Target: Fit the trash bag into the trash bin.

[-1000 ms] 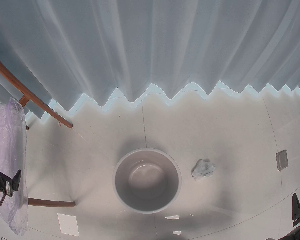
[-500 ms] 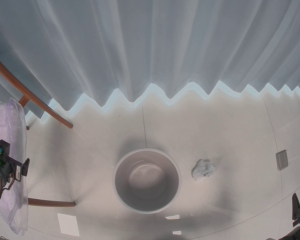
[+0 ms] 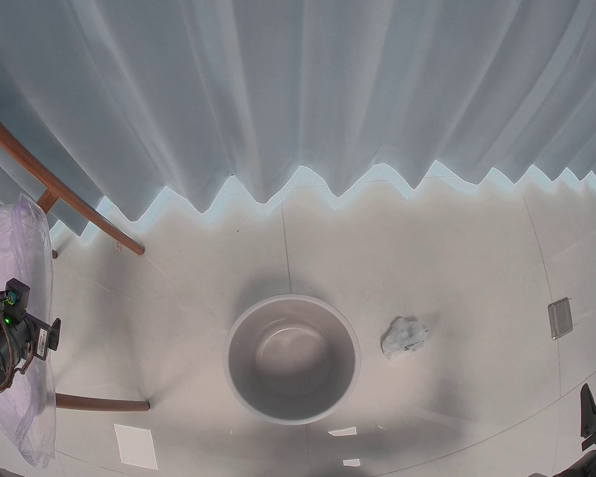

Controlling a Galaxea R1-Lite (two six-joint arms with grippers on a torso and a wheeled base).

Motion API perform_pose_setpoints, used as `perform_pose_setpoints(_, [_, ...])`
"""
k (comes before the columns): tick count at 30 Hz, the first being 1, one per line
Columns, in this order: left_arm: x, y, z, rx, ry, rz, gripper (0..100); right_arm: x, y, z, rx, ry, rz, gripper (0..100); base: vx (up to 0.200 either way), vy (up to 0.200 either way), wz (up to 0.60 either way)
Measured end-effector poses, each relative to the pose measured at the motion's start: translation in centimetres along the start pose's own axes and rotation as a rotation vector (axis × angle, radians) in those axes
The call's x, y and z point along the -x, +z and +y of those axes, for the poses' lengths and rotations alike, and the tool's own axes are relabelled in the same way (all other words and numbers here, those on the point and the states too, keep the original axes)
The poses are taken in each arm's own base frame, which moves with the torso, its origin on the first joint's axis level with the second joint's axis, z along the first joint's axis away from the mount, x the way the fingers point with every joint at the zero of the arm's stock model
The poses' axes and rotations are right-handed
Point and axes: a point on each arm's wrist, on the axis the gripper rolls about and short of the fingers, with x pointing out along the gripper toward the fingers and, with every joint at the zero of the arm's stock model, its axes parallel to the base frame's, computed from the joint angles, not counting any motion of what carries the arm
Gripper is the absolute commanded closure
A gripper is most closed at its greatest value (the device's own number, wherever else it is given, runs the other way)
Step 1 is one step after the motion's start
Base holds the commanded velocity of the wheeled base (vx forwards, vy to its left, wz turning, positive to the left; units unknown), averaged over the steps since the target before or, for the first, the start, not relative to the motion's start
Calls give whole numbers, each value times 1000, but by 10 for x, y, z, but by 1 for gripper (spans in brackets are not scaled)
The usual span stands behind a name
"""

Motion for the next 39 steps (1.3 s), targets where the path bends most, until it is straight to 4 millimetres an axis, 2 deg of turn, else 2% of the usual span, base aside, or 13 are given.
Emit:
perform_pose_setpoints(1, [0, 0, 0, 0, 1, -3, 0, 0, 0, 0, 0, 0, 0, 0, 0, 0, 0])
perform_pose_setpoints(2, [0, 1, 0, 2, 3, -6, 100, 0, 0, 0, 0, 0, 0, 0, 0, 0, 0])
perform_pose_setpoints(14, [1, 2, 1, 11, 4, -23, 100, 0, 0, 0, 0, 0, 0, 0, 0, 0, 0])
perform_pose_setpoints(22, [9, -1, 1, 23, -10, -52, 100, 0, 0, 0, 0, 0, 0, 0, 0, 0, 0])
perform_pose_setpoints(31, [29, 2, 1, 208, -155, -178, 100, 0, 0, 0, 0, 0, 0, 0, 0, 0, 0])
perform_pose_setpoints(39, [51, -8, -4, 423, -460, -214, 100, 0, 0, 0, 0, 0, 0, 0, 0, 0, 0])
